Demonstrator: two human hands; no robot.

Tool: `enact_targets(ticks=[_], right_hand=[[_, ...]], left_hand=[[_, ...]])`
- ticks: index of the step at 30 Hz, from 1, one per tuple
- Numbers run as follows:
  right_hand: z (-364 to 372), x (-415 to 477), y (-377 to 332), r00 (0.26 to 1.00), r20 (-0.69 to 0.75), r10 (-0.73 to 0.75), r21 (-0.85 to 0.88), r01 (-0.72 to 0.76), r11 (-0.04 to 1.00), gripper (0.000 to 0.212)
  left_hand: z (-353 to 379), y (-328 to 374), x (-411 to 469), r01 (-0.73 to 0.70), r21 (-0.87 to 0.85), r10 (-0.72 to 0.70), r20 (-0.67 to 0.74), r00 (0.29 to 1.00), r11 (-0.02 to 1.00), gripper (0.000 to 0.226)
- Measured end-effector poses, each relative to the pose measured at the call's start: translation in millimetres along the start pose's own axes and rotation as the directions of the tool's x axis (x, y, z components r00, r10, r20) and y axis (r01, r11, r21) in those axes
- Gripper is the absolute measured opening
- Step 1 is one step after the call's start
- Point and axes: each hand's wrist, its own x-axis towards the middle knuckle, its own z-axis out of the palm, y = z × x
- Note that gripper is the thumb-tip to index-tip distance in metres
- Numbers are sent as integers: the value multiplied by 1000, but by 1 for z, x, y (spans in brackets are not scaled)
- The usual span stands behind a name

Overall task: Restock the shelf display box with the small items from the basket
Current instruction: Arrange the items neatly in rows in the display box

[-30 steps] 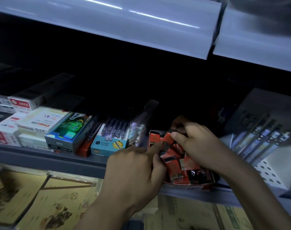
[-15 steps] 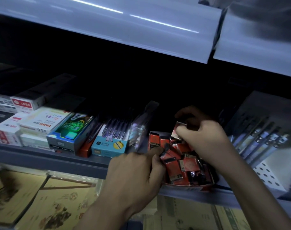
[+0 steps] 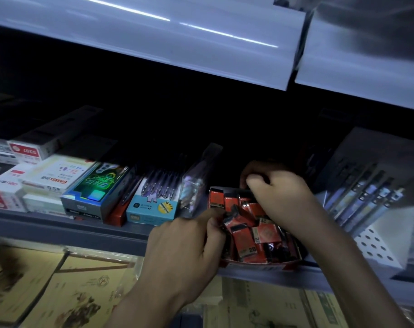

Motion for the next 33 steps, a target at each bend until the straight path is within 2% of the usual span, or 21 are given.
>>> enact_targets(ticks=[2, 5, 8, 12, 14, 17, 21, 23, 25, 30, 33], right_hand=[[1, 1, 1, 998, 39, 48, -103, -44, 994, 22], [5, 6, 3, 990, 119, 70, -215, -43, 976, 11], [6, 11, 5, 978, 183, 102, -214, -62, 975, 24], [10, 17, -2, 966, 246, 82, -325, 2, 946, 28], [9, 19, -3, 968, 227, 106, -337, -24, 941, 23], [1, 17, -2, 971, 170, 171, -296, -115, 948, 30], [-4, 12, -1, 984, 80, 160, -256, -135, 957, 32], [-2, 9, -3, 987, 69, 147, -252, -126, 959, 31], [-3, 9, -4, 989, 63, 134, -266, -113, 957, 31], [-3, 10, 0, 984, 125, 129, -315, -84, 945, 32], [-2, 10, 4, 986, 102, 131, -249, -102, 963, 29]], left_hand=[[-1, 0, 0, 3, -14, -3, 1, 1000, 1000, 56], [0, -1, 0, 3, -45, -4, -10, 1000, 999, 57], [0, -1, 1, 14, -61, -15, -12, 1000, 998, 59], [1, -1, 0, 6, -66, -6, 1, 1000, 998, 62], [2, -1, 1, -10, -53, 10, 10, 1000, 999, 59], [1, -2, 1, -14, -25, 14, 15, 1000, 1000, 57], [-3, -4, 0, -25, -25, 26, 36, 999, 999, 70], [-3, -6, 1, -54, -17, 55, 62, 997, 998, 70], [-1, -7, 5, -61, -41, 65, 84, 994, 997, 58], [1, -6, 9, -68, -19, 70, 111, 991, 997, 53], [2, -5, 9, -71, -10, 71, 115, 991, 997, 51]])
